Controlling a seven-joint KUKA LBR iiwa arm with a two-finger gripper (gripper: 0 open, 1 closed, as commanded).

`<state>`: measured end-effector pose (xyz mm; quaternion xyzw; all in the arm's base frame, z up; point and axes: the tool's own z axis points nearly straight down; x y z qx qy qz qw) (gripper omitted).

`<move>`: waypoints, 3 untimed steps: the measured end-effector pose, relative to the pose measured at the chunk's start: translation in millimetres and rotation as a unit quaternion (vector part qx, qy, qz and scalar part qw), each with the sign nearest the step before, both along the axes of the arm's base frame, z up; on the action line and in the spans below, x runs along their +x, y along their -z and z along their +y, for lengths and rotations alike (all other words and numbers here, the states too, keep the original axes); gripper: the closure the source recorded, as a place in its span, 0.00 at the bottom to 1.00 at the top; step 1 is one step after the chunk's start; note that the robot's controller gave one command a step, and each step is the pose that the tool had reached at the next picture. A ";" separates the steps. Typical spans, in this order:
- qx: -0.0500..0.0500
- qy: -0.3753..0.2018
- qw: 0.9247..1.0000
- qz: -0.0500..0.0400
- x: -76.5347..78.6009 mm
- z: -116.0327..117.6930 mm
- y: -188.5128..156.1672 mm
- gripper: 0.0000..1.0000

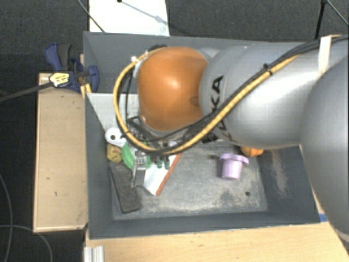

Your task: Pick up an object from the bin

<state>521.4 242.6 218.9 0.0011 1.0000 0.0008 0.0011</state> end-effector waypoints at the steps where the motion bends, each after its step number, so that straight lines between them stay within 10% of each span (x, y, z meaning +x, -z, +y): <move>1: 0.002 0.072 0.997 -0.004 43.0 -1.7 37.6 0.00; 3: 0.000 0.174 0.985 0.000 68.9 0.3 92.2 0.00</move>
Offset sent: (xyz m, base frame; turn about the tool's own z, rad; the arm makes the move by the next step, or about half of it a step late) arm 0.0678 -0.0055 -0.0672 0.2805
